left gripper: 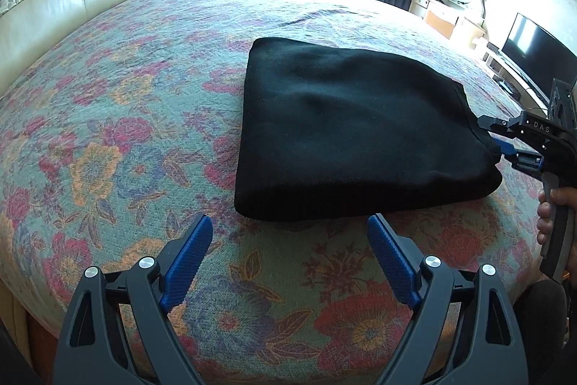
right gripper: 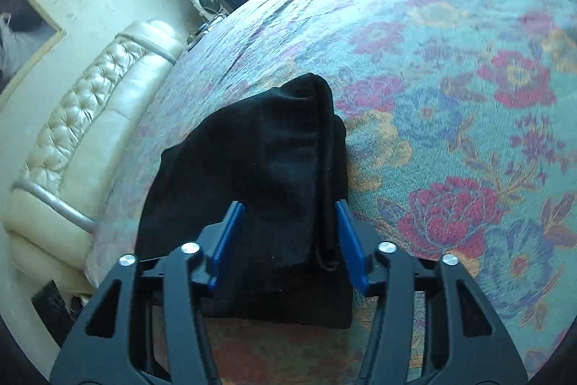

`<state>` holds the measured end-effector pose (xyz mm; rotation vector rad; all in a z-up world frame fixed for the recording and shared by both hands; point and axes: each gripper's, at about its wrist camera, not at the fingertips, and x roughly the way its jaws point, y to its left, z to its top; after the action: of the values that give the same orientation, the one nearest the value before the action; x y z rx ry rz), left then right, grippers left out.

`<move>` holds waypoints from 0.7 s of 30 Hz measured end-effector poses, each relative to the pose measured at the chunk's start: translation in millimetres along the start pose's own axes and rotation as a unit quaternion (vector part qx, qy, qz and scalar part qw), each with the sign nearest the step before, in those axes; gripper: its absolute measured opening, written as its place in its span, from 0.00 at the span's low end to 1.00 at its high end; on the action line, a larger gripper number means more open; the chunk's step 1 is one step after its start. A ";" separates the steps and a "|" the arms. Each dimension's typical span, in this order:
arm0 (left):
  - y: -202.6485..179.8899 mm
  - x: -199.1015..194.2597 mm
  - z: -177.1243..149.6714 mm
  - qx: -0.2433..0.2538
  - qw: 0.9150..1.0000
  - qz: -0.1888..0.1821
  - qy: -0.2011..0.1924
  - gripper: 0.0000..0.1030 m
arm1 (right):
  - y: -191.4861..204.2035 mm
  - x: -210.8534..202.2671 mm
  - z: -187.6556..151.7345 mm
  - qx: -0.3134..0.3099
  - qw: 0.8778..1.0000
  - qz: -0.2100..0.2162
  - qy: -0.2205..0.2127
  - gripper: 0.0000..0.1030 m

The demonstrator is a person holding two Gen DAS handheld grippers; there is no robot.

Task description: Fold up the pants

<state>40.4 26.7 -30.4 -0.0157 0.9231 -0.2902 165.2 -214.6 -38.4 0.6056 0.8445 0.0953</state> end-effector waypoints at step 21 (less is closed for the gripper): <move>86.8 5.4 -6.9 -0.111 0.991 -0.076 0.001 0.84 | 18.5 7.6 5.4 -0.002 0.997 -0.079 0.008 0.83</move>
<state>58.9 109.5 -50.8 -0.2913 0.9534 -0.3283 177.1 -199.4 -30.8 0.5339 0.9051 -0.0415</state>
